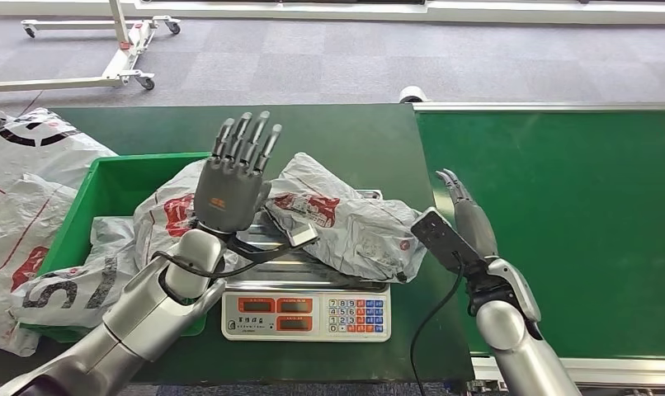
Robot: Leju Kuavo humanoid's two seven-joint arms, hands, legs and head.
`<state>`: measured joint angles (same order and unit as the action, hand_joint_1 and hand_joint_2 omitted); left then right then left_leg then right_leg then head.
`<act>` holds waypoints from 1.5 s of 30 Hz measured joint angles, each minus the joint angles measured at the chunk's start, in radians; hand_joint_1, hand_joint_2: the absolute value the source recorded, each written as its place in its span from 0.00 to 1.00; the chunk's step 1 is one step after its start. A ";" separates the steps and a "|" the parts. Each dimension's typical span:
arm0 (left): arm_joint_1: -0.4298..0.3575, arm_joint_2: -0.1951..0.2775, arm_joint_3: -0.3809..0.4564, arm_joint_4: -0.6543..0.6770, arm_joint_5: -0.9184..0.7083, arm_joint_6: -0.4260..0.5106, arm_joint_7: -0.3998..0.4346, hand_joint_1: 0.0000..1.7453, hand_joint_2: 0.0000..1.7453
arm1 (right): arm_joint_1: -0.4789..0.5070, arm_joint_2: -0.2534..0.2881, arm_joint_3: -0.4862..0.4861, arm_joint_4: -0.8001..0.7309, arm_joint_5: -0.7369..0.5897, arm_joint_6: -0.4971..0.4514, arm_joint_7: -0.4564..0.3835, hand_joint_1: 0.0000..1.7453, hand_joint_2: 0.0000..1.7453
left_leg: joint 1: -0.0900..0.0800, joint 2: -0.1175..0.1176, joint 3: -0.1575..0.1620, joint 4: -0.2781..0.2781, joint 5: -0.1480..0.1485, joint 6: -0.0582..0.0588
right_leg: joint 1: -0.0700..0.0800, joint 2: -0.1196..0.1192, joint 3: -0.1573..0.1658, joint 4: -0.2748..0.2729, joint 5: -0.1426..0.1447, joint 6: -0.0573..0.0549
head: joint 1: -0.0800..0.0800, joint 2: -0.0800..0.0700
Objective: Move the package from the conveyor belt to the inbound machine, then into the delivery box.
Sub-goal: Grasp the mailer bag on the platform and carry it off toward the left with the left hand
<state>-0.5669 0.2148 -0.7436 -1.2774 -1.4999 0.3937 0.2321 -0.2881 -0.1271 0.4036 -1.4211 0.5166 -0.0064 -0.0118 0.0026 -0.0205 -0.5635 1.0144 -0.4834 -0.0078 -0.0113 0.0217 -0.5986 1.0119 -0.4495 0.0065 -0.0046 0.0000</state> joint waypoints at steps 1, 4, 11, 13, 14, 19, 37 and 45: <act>-0.015 0.003 -0.027 0.025 0.000 -0.008 -0.021 0.00 1.00 | 0.005 -0.002 -0.001 0.000 0.001 -0.001 -0.003 0.00 1.00 | 0.000 0.000 0.000 0.000 0.000 0.000 | 0.000 0.000 0.000 0.000 0.000 0.000 | 0.000 0.000; -0.057 0.006 -0.076 0.101 0.000 -0.026 -0.118 0.00 1.00 | 0.018 -0.009 -0.003 0.000 -0.001 -0.006 -0.010 0.00 1.00 | 0.000 0.000 0.000 0.000 0.000 0.000 | 0.000 0.000 0.000 0.000 0.000 0.000 | 0.000 0.000; -0.160 -0.004 -0.116 0.241 0.002 -0.071 -0.313 0.00 1.00 | 0.056 -0.013 -0.009 -0.002 -0.012 -0.024 -0.023 0.00 1.00 | 0.000 0.000 0.000 0.000 0.000 0.000 | 0.000 0.000 0.000 0.000 0.000 0.000 | 0.000 0.000; -0.180 -0.007 -0.123 0.264 0.003 -0.087 -0.339 0.00 1.00 | 0.073 -0.013 -0.010 -0.006 -0.010 -0.026 -0.028 0.00 1.00 | 0.000 0.000 0.000 0.000 0.000 0.000 | 0.000 0.000 0.000 0.000 0.000 0.000 | 0.000 0.000; -0.189 -0.008 -0.128 0.276 0.004 -0.094 -0.350 0.00 1.00 | 0.080 -0.013 -0.010 -0.008 -0.009 -0.025 -0.030 0.00 1.00 | 0.000 0.001 -0.001 0.000 0.000 0.000 | 0.000 0.000 0.000 0.000 0.000 0.000 | 0.000 0.000; -0.213 -0.025 -0.151 0.342 0.009 -0.108 -0.388 0.00 1.00 | 0.085 -0.008 -0.010 -0.009 -0.006 -0.018 -0.041 0.00 1.00 | 0.000 0.000 -0.001 0.000 0.000 0.000 | 0.000 0.000 0.000 0.000 0.000 0.000 | 0.000 0.000; -0.222 -0.169 -0.252 0.666 0.002 0.007 -0.337 0.00 1.00 | 0.117 0.005 -0.010 -0.019 -0.026 -0.007 -0.031 0.00 1.00 | 0.000 -0.003 0.001 0.000 0.000 0.000 | 0.000 -0.002 0.003 0.000 -0.001 0.000 | 0.000 0.000; -0.222 -0.220 -0.321 0.753 0.000 0.001 -0.282 1.00 1.00 | 0.157 0.004 -0.027 -0.027 -0.045 -0.016 -0.032 0.00 1.00 | 0.000 -0.012 0.014 0.000 -0.003 0.004 | 0.000 -0.011 0.021 -0.002 -0.007 0.004 | 0.000 0.000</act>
<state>-0.7886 -0.0053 -1.0651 -0.5240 -1.5000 0.3942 -0.0501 -0.1316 -0.1228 0.3763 -1.4476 0.4711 -0.0219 -0.0442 0.0023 -0.0325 -0.5499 1.0141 -0.4865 -0.0040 -0.0116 0.0110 -0.5776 1.0102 -0.4562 0.0105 -0.0047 0.0000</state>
